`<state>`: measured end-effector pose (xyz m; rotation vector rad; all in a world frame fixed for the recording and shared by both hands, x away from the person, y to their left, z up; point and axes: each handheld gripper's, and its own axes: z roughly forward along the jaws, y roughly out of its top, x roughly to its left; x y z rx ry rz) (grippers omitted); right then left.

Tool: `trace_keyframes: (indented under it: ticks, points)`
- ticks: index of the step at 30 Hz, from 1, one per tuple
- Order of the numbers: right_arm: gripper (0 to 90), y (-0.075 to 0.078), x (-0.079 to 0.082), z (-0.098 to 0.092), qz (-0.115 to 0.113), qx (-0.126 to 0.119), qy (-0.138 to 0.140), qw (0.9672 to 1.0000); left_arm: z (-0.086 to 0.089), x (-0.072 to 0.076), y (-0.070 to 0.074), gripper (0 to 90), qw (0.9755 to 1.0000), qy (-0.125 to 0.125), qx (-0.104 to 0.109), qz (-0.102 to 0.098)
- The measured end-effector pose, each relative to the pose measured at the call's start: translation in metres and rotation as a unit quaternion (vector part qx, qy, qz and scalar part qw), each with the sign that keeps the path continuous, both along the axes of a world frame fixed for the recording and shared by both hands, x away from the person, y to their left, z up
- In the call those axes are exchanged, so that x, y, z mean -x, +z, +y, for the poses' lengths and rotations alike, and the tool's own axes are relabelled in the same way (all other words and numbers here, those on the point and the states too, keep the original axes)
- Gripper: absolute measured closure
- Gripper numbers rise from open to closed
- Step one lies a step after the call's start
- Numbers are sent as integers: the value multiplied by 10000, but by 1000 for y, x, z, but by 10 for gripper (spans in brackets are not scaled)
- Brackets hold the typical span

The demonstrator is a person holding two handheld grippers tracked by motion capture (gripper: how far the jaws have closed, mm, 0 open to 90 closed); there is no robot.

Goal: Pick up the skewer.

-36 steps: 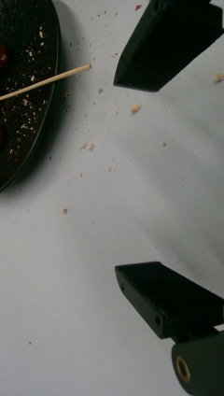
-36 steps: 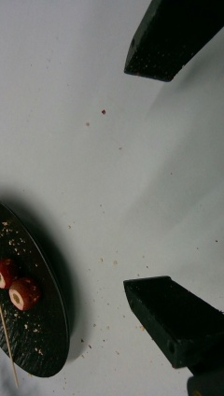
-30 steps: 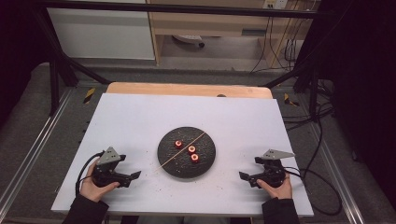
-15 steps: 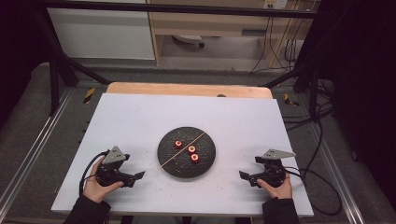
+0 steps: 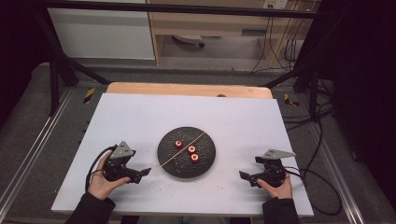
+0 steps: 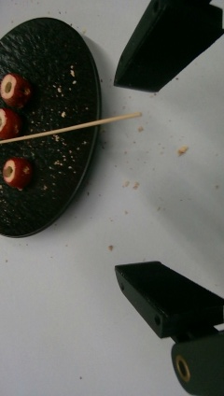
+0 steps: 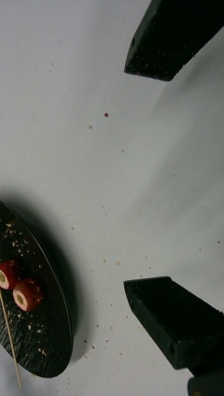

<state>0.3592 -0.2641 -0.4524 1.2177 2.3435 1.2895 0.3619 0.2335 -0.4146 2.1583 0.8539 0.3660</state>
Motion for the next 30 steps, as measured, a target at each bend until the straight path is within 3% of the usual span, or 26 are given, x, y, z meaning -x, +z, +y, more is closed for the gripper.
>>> trace_keyframes:
  ticks: [20,30]
  points:
    - [7,-1,-1,0,-19,-1,32,10000,-43,-23,11,91,9985,-225,-430,245]
    - [7,-1,-1,1,-11,37,44,10000,-66,-32,15,166,9961,-340,-705,415]
